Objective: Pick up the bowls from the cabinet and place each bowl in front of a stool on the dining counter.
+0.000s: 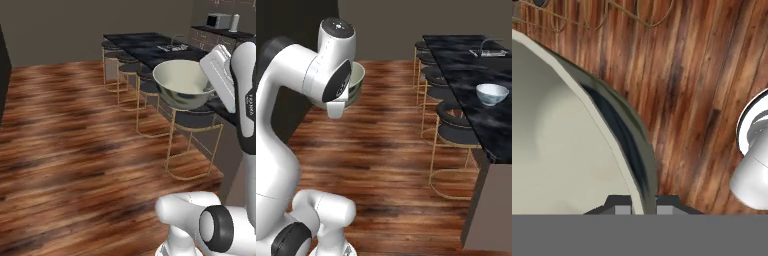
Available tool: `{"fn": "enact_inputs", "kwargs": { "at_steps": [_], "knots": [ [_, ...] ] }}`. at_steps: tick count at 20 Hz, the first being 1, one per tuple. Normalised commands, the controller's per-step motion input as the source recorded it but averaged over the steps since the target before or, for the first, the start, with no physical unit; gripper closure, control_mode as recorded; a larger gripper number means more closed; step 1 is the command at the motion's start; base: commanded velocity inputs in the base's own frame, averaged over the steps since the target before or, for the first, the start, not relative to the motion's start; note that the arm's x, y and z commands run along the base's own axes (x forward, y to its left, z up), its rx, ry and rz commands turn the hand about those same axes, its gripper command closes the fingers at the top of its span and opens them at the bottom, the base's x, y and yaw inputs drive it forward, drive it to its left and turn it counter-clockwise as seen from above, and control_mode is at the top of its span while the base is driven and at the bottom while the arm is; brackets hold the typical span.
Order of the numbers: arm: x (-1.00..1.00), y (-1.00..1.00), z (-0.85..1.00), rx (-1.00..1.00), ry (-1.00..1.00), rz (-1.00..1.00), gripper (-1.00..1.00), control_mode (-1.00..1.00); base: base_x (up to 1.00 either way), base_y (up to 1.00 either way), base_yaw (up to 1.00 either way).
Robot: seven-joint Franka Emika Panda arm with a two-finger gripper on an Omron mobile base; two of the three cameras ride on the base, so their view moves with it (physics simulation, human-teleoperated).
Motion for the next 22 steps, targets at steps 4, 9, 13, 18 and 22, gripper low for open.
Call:
{"fn": "enact_inputs", "kwargs": {
  "at_steps": [4, 9, 13, 18, 22],
  "knots": [
    [0.0, 0.0, 0.0, 0.0, 0.0, 0.0, 1.0, 1.0, 1.0, 0.94, -0.53],
    [0.0, 0.0, 0.0, 0.0, 0.0, 0.0, 1.0, 1.0, 1.0, 1.0, -0.41],
    [0.0, 0.0, 0.0, 0.0, 0.0, 0.0, 1.0, 1.0, 1.0, 1.0, -0.39],
    [0.0, 0.0, 0.0, 0.0, 0.0, 0.0, 1.0, 1.0, 1.0, 1.0, -0.35],
    [0.0, 0.0, 0.0, 0.0, 0.0, 0.0, 1.0, 1.0, 1.0, 1.0, -0.36]
  ]
}}
